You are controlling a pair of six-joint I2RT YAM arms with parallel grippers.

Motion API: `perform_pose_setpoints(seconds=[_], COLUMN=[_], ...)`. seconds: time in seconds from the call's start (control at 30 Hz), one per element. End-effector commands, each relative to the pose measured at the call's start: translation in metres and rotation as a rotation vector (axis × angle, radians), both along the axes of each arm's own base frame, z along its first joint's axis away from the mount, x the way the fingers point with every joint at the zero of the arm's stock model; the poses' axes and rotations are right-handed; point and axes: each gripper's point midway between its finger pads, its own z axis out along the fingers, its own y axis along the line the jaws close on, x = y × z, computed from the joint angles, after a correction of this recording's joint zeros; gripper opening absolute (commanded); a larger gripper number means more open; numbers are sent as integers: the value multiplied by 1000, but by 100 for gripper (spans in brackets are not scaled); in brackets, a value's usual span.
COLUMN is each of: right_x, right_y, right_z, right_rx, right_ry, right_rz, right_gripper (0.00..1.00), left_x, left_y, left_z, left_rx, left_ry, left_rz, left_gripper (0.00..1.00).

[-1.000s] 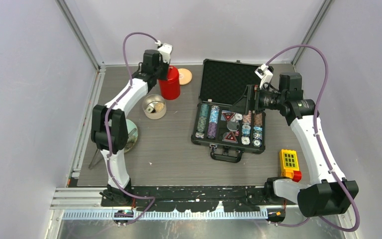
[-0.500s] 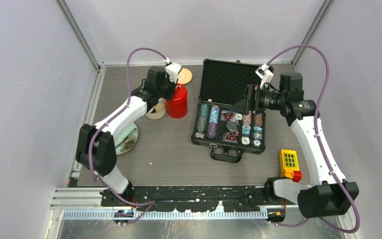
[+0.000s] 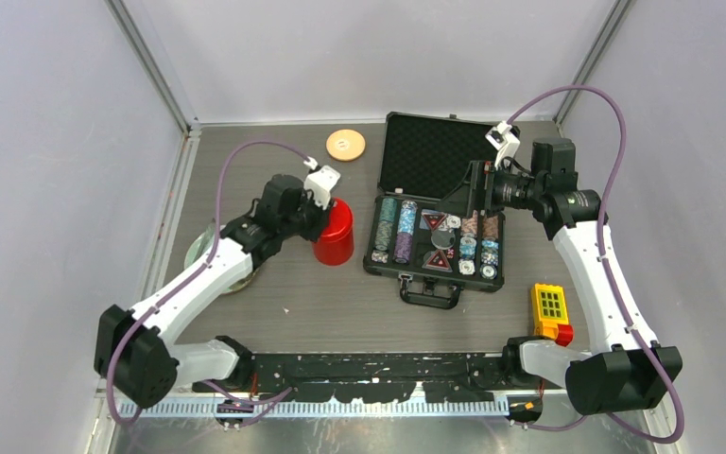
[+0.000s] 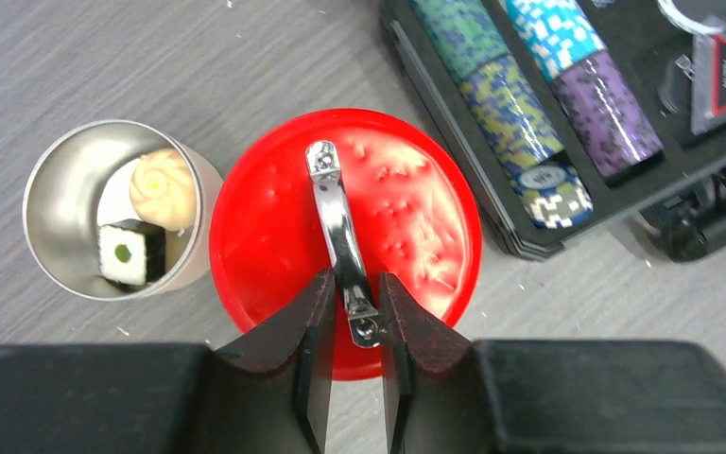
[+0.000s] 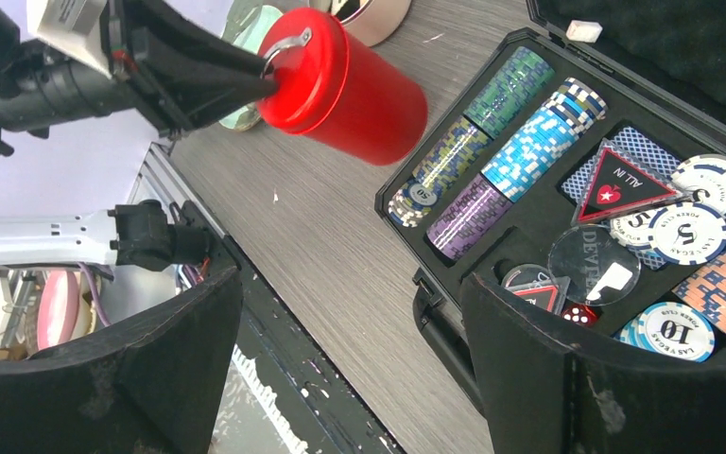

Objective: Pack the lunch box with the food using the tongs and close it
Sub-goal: Move the packing box to the center of the board, then move the box lid to the center of the board.

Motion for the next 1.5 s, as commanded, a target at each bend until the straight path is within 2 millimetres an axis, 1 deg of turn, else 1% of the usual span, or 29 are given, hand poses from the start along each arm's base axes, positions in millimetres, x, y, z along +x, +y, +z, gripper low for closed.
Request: perform_pose_setpoints(seconds=[0.0,0.07,0.13,0.23,0.33,0.47,0.57,0.6,0.67,0.73,0.8,0.87,0.93,0.97,1.07,1.1,1.17,1.27,1.37,1.4,1.43,1.47], right_x=[0,1,2,2,3,2,2,2,3,3,4,6,7,7,6,6,6,7,7,8,8,8], right_y=[0,0,0,0,0,0,0,0,0,0,0,0,0,0,-1,-2,-4,-6,-6,-7,-7,-7], right_z=[20,20,19,20,19,19,18,18,17,17,16,15,13,12,10,9,6,0,-4,-4,-5,-6], right_rx=[16,17,18,19,20,18,17,18,16,16,15,14,11,9,-3,-10,-28,-50,-57,-58,-60,-63], right_ry=[-70,-69,-65,-64,-61,-62,-62,-60,-58,-59,-56,-52,-50,-47,-50,-52,-56,-51,-43,-42,-40,-38], right_rz=[-2,-2,-5,-5,-5,-5,-4,-3,-3,-2,-2,1,3,4,5,4,3,-1,4,3,5,5], right_gripper=[89,89,89,89,89,89,89,90,89,89,89,90,89,89,89,89,89,90,90,90,89,89], left_x=[-64,-74,-79,-73,-65,-63,-66,-70,-69,-60,-42,-12,22,43,98,117,151,192,230,243,253,261], left_y=[14,12,11,17,21,14,5,3,-1,-1,-1,2,8,9,14,20,21,19,17,16,16,15], left_z=[-50,-49,-47,-40,-28,-4,17,20,39,63,86,107,113,109,113,116,113,102,79,68,61,50], left_rx=[82,73,78,107,136,112,87,87,66,30,-15,-34,-39,-45,-136,-175,-260,-328,-342,-343,-346,-340], left_ry=[224,227,227,207,178,171,182,204,199,175,147,94,73,89,121,129,169,190,192,197,198,207], left_rz=[-68,-88,-95,-61,-44,-68,-117,-135,-166,-174,-167,-140,-93,-67,21,60,136,185,228,242,252,264], left_gripper=[26,27,28,29,35,51,57,59,64,68,71,73,72,72,70,69,66,63,61,60,59,58])
